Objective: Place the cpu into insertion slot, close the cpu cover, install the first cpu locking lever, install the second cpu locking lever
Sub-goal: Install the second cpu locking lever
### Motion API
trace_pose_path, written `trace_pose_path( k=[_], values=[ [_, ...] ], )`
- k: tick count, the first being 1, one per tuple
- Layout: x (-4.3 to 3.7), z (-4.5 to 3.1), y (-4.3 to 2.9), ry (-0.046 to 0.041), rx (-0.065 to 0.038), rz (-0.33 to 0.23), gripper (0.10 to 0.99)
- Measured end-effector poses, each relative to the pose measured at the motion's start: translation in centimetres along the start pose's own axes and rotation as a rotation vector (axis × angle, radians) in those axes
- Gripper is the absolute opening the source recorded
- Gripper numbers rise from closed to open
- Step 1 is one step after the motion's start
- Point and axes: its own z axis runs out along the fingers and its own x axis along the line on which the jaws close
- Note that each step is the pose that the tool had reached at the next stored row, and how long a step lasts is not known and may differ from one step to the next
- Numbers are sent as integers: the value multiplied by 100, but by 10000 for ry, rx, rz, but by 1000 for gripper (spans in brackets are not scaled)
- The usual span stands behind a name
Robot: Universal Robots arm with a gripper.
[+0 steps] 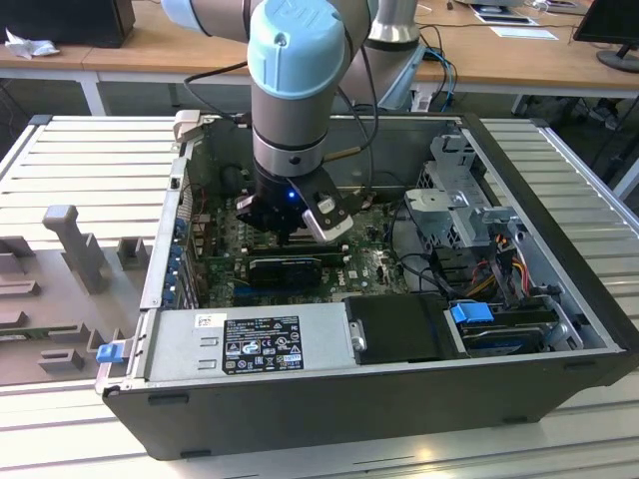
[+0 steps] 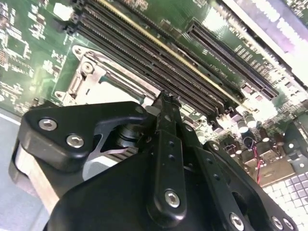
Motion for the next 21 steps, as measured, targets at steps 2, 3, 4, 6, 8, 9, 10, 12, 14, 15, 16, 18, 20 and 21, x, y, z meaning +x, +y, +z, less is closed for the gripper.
trace_pose_path(
  k=[2,3,4,6,8,9,10,12,14,15,16,18,20,21],
  values=[
    [35,29,-26,23,-100,-132,106],
    [52,30,-42,23,-114,-145,106],
    [70,29,-55,22,-139,-152,106],
    [92,34,-63,16,-190,-161,106],
    [99,45,-73,13,-230,-167,106],
    [100,55,-78,10,-255,-170,106],
    [100,62,-82,9,-276,-171,106],
    [101,81,-94,-7,-478,-191,106],
    [103,93,-97,-12,-547,-199,106],
    [102,98,-100,-13,-591,-209,106],
    [102,104,-101,-16,-627,-216,106],
    [102,120,-104,-19,-694,-231,106],
    [108,136,-108,-21,-757,-248,106],
    [123,143,-108,-20,-786,-263,106]
  ],
)
